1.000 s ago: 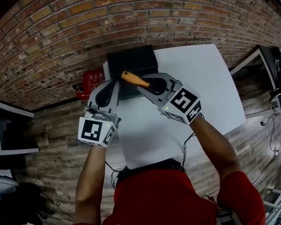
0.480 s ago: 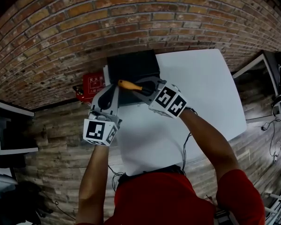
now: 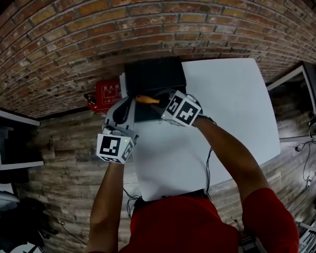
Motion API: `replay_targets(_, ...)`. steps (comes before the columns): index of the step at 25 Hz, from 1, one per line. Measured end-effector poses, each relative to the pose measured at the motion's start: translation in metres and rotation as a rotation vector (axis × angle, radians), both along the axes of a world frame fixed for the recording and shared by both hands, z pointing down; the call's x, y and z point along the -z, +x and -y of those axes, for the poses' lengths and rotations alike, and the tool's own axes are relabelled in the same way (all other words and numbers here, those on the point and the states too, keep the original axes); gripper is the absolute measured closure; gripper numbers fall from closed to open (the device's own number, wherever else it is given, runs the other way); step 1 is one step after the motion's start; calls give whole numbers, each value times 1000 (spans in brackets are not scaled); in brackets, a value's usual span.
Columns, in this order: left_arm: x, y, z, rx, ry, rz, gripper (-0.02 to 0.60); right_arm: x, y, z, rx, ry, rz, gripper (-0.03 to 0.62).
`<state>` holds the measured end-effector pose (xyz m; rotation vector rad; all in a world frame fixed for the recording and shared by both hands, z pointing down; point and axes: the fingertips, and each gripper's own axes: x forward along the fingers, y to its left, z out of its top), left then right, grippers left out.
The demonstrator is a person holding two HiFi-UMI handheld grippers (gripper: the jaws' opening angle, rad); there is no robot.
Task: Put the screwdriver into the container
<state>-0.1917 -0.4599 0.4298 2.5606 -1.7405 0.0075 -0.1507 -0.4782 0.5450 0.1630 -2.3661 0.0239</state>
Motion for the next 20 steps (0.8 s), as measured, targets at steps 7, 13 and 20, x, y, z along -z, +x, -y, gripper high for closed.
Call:
replay_targets(7,-12,-6,6,2,-27,2,569,-29,-7,6,29,-21,-101,505)
replay_targets(13,-18,-4,10,-2,-37,-6,569,-42,-9,10,42,-33,-163,505)
replay_targets(20,-21,-2,11,-7,-43,-11,569,-53,-5,11,48,-60,-220,503)
